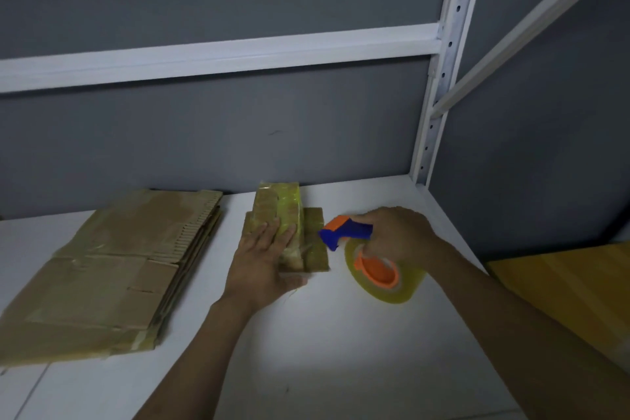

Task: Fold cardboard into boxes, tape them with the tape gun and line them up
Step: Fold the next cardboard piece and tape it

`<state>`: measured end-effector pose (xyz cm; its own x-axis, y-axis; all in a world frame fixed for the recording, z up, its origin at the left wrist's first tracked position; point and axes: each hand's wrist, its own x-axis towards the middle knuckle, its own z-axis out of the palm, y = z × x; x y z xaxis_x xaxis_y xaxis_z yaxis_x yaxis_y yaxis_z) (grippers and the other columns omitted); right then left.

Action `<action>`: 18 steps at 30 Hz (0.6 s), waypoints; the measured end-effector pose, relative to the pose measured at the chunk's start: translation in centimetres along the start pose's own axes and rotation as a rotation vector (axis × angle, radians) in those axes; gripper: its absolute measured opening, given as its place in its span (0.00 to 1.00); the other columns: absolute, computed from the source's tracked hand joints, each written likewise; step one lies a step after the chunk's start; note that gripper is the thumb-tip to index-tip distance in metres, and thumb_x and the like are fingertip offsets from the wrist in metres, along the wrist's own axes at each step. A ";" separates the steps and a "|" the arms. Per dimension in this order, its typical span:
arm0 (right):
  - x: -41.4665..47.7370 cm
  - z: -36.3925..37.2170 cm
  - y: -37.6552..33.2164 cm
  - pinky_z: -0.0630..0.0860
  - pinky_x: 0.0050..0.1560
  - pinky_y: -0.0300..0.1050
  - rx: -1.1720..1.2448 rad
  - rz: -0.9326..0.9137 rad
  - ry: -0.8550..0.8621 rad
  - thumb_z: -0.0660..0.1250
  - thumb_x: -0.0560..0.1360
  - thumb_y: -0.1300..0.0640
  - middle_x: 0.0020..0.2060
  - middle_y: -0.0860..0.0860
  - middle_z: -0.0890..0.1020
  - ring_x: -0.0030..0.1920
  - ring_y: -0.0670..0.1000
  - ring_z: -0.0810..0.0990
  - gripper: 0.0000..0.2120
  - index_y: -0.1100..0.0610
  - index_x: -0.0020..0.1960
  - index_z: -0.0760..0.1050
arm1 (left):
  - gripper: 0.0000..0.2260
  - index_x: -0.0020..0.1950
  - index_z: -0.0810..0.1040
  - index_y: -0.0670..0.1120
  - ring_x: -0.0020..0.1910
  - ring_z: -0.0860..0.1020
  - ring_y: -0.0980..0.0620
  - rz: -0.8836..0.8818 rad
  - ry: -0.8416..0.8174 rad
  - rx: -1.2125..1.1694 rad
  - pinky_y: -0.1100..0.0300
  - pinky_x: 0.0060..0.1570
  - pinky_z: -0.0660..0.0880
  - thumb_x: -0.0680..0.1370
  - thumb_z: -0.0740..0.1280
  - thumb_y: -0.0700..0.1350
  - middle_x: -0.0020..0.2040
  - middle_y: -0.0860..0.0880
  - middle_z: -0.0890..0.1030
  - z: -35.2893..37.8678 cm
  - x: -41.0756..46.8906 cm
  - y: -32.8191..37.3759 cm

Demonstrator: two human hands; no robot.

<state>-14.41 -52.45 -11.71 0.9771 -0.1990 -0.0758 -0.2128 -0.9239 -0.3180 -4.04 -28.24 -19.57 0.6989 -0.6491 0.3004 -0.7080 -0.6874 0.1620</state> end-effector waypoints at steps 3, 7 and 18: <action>-1.3 -0.4 3.3 0.77 0.46 0.41 0.618 0.209 -0.025 0.76 0.67 0.57 0.50 0.46 0.81 0.47 0.47 0.80 0.29 0.47 0.66 0.73 | 0.49 0.78 0.56 0.52 0.74 0.62 0.45 -0.043 -0.064 -0.063 0.50 0.71 0.59 0.63 0.59 0.76 0.76 0.50 0.65 -0.6 0.2 0.9; -2.5 0.1 5.4 0.77 0.38 0.39 0.958 0.334 -0.097 0.74 0.68 0.66 0.43 0.50 0.84 0.43 0.49 0.82 0.19 0.54 0.57 0.79 | 0.39 0.70 0.73 0.50 0.68 0.69 0.46 -0.039 0.069 -0.143 0.55 0.66 0.59 0.70 0.53 0.75 0.70 0.50 0.73 -1.1 0.8 1.4; -0.4 4.5 -2.7 0.76 0.52 0.49 0.606 0.129 0.228 0.60 0.80 0.53 0.47 0.50 0.81 0.47 0.48 0.78 0.10 0.55 0.51 0.79 | 0.35 0.73 0.68 0.58 0.76 0.55 0.58 -0.029 0.023 -0.260 0.65 0.70 0.50 0.74 0.40 0.72 0.73 0.60 0.63 -0.2 0.8 -0.1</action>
<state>-14.20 -48.39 -15.05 0.9062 -0.4216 0.0314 -0.2296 -0.5532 -0.8008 -3.42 -28.67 -19.14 0.7188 -0.6207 0.3132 -0.6922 -0.5968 0.4058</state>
